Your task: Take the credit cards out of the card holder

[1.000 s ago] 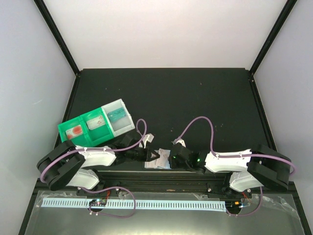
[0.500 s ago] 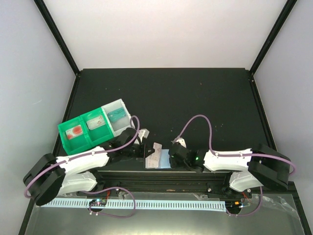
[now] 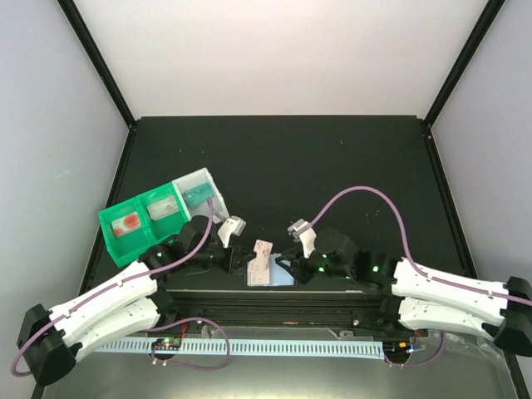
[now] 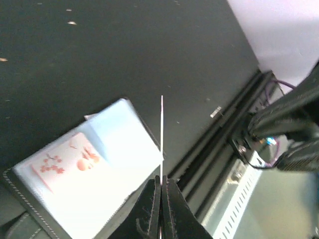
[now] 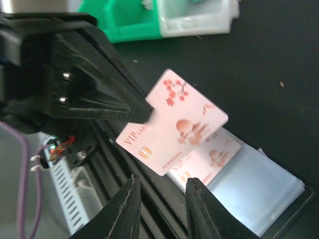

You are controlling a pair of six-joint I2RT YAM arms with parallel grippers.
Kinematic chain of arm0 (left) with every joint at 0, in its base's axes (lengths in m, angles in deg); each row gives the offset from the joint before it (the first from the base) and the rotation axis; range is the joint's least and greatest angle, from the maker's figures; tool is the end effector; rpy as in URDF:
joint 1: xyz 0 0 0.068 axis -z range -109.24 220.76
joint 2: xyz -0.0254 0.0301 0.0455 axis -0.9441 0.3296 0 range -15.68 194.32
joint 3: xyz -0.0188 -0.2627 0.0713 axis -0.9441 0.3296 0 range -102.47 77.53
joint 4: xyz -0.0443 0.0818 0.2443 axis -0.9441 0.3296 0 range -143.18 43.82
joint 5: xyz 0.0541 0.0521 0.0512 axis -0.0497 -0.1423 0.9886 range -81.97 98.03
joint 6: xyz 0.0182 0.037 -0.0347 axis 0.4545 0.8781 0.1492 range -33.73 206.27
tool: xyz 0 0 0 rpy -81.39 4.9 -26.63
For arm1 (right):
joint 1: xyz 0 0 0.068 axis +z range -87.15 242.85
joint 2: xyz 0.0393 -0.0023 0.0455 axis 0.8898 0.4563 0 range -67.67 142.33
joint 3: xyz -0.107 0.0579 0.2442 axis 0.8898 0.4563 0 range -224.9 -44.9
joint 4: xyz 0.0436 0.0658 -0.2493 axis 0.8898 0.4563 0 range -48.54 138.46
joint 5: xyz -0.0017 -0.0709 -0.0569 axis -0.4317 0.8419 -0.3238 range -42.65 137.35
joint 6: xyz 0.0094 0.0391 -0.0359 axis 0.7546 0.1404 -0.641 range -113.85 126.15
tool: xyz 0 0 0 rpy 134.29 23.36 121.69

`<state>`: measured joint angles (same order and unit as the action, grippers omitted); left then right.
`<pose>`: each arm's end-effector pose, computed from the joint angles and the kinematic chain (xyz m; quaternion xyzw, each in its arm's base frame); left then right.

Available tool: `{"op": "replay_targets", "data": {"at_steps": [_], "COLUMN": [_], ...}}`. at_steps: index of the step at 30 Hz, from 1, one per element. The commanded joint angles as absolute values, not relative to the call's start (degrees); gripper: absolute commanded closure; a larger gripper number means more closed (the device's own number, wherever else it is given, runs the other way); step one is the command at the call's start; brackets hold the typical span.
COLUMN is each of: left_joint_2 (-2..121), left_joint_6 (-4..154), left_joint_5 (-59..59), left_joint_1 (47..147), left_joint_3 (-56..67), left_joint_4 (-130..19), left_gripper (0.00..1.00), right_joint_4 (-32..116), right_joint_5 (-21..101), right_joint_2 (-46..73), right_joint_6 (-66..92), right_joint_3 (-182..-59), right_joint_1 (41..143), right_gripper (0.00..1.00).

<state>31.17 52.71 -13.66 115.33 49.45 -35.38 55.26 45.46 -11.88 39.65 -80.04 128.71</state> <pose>0.1166 -0.1334 0.2204 0.1684 0.8652 -0.4087 0.2368 0.0857 0.1943 0.2396 -0.2539 0.8475 0.3647 0.2904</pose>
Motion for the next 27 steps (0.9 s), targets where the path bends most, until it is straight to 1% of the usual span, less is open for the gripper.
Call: {"op": "replay_targets", "data": {"at_steps": [1, 4, 9, 11, 14, 18, 21, 22, 24, 27], "left_joint_2": [27.47, 25.80, 25.06, 24.13, 22.75, 21.88, 22.00, 22.07, 22.12, 22.07], "left_joint_6": [59.08, 60.84, 59.65, 58.99, 58.71, 58.03, 57.81, 57.87, 57.73, 57.74], "left_joint_5": [-24.25, -29.99, -40.02, -40.80, -41.69, -43.04, -43.86, -44.21, -45.00, -44.77], "left_joint_1": [114.88, 114.88, 114.97, 114.97, 115.01, 114.97, 115.01, 114.98, 115.03, 114.98], "left_joint_3": [45.92, 45.49, 46.84, 48.02, 48.82, 49.33, 49.70, 49.86, 50.16, 50.28], "left_joint_4": [-30.85, -31.05, -35.80, -37.16, -38.22, -40.08, -40.97, -41.25, -41.64, -41.69], "left_gripper": [0.98, 0.98, 0.98, 0.98, 0.98, 0.98, 0.98, 0.98, 0.99, 0.98], "right_joint_4": [60.16, 66.09, 71.65, 71.10, 70.86, 69.81, 68.39, 68.09, 67.18, 66.56], "right_joint_5": [41.13, 40.23, 36.96, 33.52, 33.40, 29.43, 26.05, 25.52, 24.67, 24.58], "right_joint_2": [-18.91, -21.57, -21.28, -21.11, -20.36, -17.20, -14.56, -14.08, -13.89, -14.57], "right_joint_6": [31.92, 30.36, 28.85, 27.33, 26.48, 26.03, 26.01, 26.02, 25.97, 25.66], "right_joint_3": [-82.10, -86.12, -91.92, -92.37, -92.62, -93.37, -93.42, -93.41, -92.99, -92.28], "right_joint_1": [128.64, 128.60, 128.59, 128.58, 128.59, 128.56, 128.58, 128.59, 128.59, 128.59], "right_gripper": [0.74, 0.73, 0.68, 0.66, 0.65, 0.61, 0.61, 0.61, 0.67, 0.84]}}
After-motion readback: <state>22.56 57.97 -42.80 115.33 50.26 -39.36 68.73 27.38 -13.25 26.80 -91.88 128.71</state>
